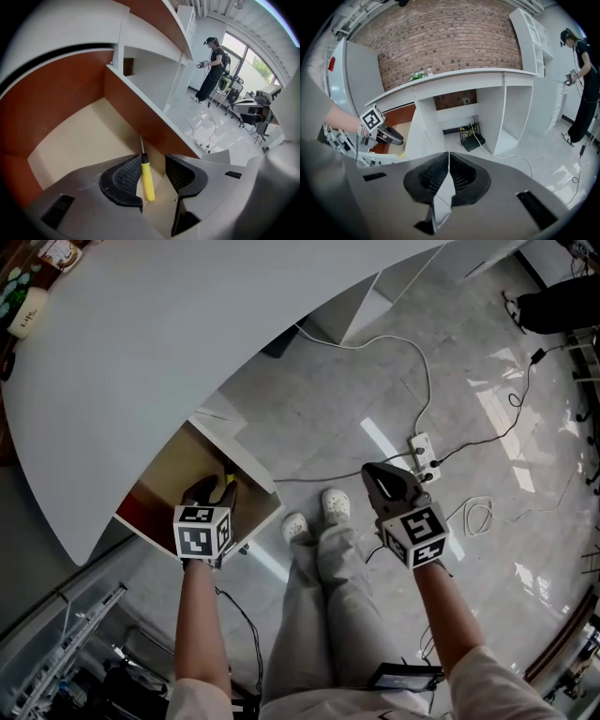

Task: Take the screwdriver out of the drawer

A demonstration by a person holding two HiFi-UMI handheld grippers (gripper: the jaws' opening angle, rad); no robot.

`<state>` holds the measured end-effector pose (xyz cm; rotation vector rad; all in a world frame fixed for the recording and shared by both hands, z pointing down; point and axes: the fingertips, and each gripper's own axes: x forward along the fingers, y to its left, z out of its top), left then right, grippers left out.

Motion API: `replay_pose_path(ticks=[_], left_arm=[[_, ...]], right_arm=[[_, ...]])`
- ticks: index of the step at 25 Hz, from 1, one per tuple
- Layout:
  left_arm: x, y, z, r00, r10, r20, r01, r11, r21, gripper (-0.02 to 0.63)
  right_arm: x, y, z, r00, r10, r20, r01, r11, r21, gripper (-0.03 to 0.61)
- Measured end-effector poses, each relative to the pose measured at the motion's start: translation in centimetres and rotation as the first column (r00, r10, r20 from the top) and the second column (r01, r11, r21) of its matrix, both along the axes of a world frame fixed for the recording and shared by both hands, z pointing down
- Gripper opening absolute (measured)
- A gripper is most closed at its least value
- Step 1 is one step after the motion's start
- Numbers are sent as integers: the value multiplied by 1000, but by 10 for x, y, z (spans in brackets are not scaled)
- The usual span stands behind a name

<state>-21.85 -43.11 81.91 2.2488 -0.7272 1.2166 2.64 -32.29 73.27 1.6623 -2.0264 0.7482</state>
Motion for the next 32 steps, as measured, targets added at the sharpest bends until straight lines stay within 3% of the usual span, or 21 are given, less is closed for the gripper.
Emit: replay_pose_path(ticks=[9, 13, 14, 16, 25, 32], left_arm=[[4, -3, 53, 989, 27, 146, -14, 996, -91, 167], [0, -3, 71, 969, 44, 242, -26, 997, -77, 161], [-1, -5, 72, 963, 52, 263, -36, 997, -65, 126], [-1, -7, 73, 957, 56, 285, -44, 998, -49, 117], [-5, -7, 67, 965, -3, 263, 20, 998, -63, 84], [-8, -3, 40, 971, -10, 239, 21, 999, -41, 83]], right_arm=[[16, 2, 24, 996, 84, 26, -83, 996, -38, 21], [21, 8, 31, 994, 101, 29, -99, 993, -59, 21], [23, 9, 32, 994, 106, 28, -104, 993, -57, 21], [26, 10, 34, 993, 115, 28, -113, 992, -54, 21], [27, 10, 31, 995, 97, 29, -95, 994, -47, 21], [22, 8, 12, 999, 47, 24, -45, 997, -55, 21]])
